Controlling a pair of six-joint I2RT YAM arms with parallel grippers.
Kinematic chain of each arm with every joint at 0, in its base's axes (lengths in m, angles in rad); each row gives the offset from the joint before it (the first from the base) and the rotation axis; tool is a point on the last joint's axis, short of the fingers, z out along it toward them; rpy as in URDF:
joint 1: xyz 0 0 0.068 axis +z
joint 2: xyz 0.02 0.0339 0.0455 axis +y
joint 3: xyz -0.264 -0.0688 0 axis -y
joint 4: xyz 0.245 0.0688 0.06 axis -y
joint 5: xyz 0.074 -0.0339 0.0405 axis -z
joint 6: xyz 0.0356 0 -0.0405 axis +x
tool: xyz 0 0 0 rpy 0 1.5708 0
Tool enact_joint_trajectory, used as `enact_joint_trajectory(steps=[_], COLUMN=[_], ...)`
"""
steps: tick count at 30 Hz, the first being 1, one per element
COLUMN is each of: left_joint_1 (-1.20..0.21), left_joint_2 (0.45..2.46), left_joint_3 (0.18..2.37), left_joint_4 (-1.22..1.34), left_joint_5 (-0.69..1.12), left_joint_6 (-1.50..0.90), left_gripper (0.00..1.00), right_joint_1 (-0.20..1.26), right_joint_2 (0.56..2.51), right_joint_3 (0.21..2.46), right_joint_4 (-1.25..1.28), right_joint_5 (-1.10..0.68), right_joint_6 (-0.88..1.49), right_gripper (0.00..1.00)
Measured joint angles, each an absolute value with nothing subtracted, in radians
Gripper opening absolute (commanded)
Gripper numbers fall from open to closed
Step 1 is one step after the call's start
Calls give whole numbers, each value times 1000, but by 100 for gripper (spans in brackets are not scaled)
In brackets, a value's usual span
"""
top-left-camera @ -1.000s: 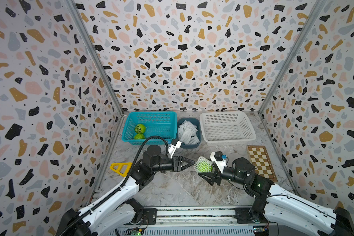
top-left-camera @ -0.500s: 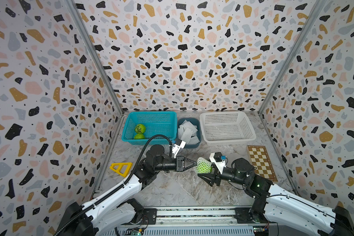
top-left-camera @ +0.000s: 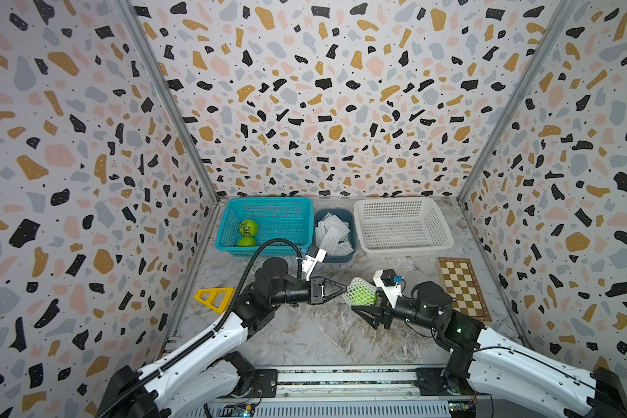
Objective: Sleeve custard apples in foam nets
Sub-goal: Adjust the foam net on the custard apple.
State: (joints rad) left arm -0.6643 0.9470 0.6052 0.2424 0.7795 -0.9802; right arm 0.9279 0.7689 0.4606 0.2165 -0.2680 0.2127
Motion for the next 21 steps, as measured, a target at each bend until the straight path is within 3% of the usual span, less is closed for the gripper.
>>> enact_joint_trajectory(steps=[14,16,17,21], left_joint_1=[-664,-664,-664,-661], left_joint_2=[933,933,933,922], left_joint_3=[605,605,605,605], left_joint_4=[149,143,141,126], left_joint_5=[746,742,736,703], left_joint_6=[-942,-934,-934,-934], left_gripper=[0,36,47,62], right_joint_1=[914,913,913,882], right_joint_2=[754,759,763,780], right_joint_3=[461,461,461,461], right_joint_4=[210,210,209,213], right_joint_5=[-265,-267,-271,-340], right_joint_6=[228,229,230,256], right_gripper=[77,76,76,76])
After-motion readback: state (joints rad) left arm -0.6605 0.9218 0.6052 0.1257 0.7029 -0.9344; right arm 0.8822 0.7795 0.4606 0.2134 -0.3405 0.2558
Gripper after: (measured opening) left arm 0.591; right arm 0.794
